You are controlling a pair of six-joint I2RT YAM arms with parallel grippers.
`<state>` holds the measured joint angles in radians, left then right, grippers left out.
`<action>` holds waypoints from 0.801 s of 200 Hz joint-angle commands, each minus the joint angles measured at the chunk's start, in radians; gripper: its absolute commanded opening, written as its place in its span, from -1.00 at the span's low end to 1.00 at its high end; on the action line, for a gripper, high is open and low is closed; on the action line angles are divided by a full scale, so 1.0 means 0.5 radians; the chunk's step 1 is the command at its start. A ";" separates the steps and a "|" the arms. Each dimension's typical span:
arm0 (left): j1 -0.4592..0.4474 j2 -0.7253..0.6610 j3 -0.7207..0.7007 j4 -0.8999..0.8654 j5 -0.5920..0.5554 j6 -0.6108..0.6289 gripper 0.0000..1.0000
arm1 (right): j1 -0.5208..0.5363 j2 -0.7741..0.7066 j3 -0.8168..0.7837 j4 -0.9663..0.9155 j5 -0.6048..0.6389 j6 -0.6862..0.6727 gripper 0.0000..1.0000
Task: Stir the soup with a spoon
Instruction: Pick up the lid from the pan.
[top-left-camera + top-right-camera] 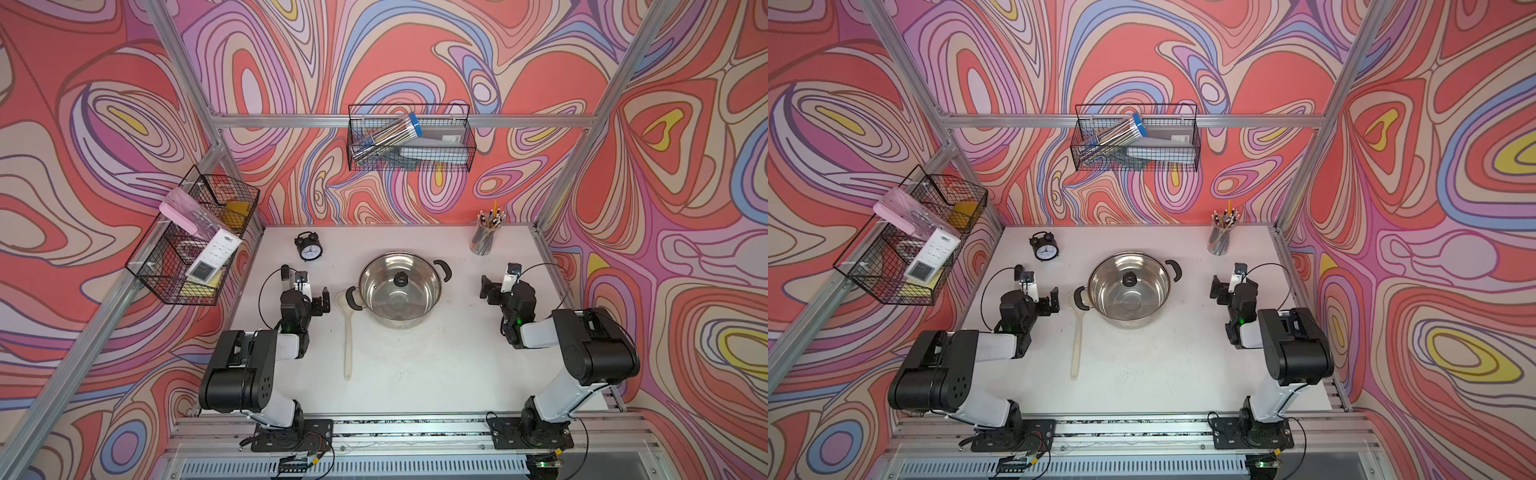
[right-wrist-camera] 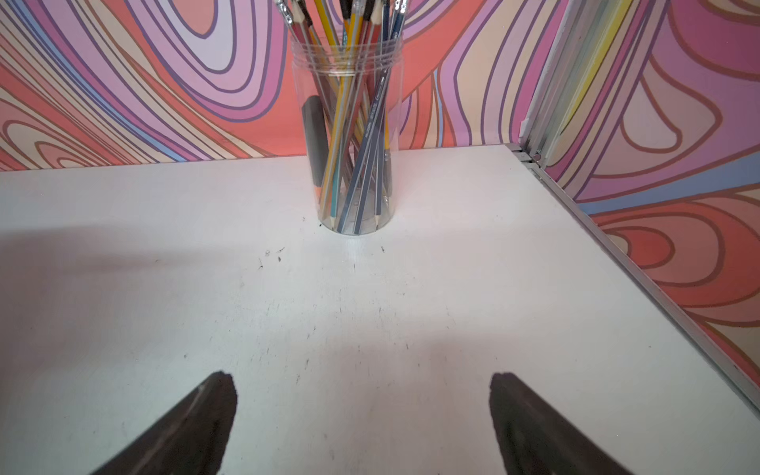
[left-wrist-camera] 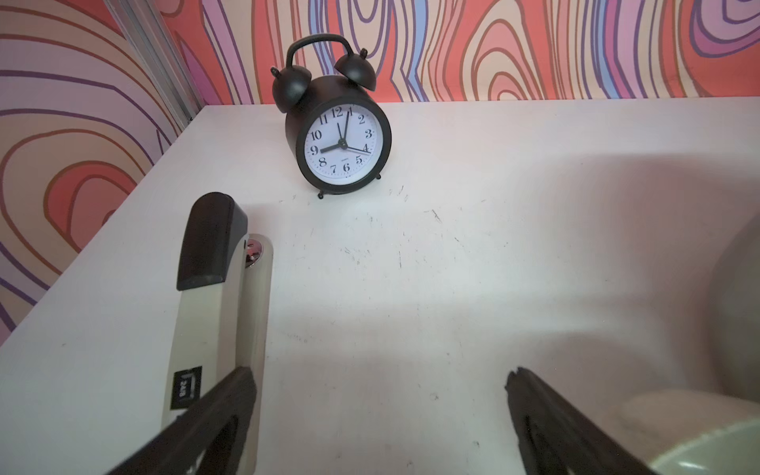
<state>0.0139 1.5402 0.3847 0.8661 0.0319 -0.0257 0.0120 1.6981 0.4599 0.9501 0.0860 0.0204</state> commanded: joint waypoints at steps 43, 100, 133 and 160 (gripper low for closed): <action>0.003 -0.008 -0.005 0.006 0.025 0.009 0.97 | -0.012 -0.006 0.020 -0.004 0.015 0.015 0.97; 0.003 -0.012 0.009 -0.025 0.027 0.008 0.98 | -0.011 -0.006 0.019 -0.006 0.015 0.015 0.96; 0.003 -0.074 0.010 -0.074 -0.049 -0.015 0.98 | -0.012 -0.047 0.031 -0.053 0.055 0.023 0.96; -0.033 -0.419 0.132 -0.614 -0.259 -0.081 0.98 | -0.012 -0.358 0.261 -0.747 0.289 0.163 0.96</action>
<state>0.0132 1.4738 0.3870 0.7780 -0.0029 -0.0326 0.0120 1.6489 0.4820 0.8391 0.1234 0.0345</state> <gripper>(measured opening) 0.989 0.982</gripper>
